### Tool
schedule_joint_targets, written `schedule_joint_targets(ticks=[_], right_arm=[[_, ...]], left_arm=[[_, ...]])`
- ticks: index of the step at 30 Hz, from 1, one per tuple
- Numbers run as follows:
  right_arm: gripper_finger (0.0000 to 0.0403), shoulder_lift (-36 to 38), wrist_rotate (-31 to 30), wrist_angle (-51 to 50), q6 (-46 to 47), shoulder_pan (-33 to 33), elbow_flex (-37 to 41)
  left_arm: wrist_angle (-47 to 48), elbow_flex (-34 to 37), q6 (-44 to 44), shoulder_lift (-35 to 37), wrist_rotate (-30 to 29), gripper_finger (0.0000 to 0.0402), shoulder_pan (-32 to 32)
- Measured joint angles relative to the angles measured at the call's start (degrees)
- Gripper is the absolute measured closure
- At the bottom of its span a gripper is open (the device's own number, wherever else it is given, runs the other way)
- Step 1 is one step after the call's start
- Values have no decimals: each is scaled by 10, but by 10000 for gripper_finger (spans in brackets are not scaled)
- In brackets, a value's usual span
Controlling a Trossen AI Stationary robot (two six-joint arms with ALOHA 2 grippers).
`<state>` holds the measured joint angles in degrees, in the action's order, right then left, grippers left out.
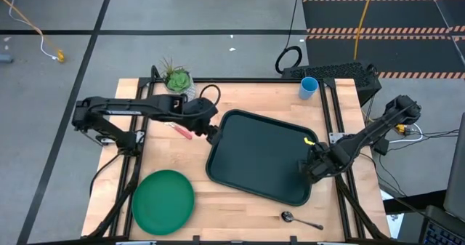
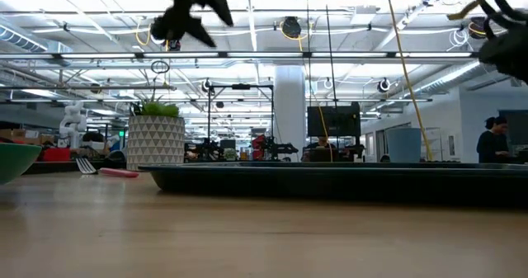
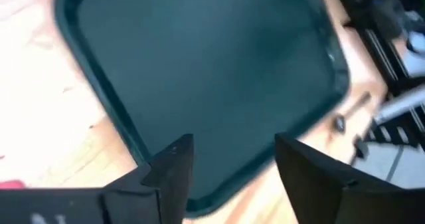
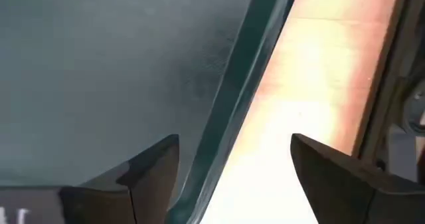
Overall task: Pick and place plate/cup/fork/spoon on tray
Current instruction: Prepare the dark green serving tray
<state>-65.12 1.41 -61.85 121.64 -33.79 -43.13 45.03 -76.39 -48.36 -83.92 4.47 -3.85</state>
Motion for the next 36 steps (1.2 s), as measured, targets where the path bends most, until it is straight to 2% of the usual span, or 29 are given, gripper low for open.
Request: schedule_joint_targets(ticks=[5,12,18,21,25,31,36], right_arm=[[133,0,-1,69,-18,-1,58],[149,0,-1,111,-31,-1,111],[157,0,-17,149,-43,-1,132],[163,0,-31,163,-59,0,135],[181,0,-32,173,-134,12,135],[222,0,-26,178,-256,38,136],[255,0,-31,184,-308,58,136]], left_arm=[[-66,83,-47,-1,5,170,-32],[-223,177,-113,-1,32,169,-35],[-250,234,-154,-1,26,169,-40],[-247,242,-156,-1,31,169,-39],[-255,236,-152,-1,37,169,-35],[-273,236,-152,-1,45,169,-35],[-273,236,-152,-1,51,169,-35]])
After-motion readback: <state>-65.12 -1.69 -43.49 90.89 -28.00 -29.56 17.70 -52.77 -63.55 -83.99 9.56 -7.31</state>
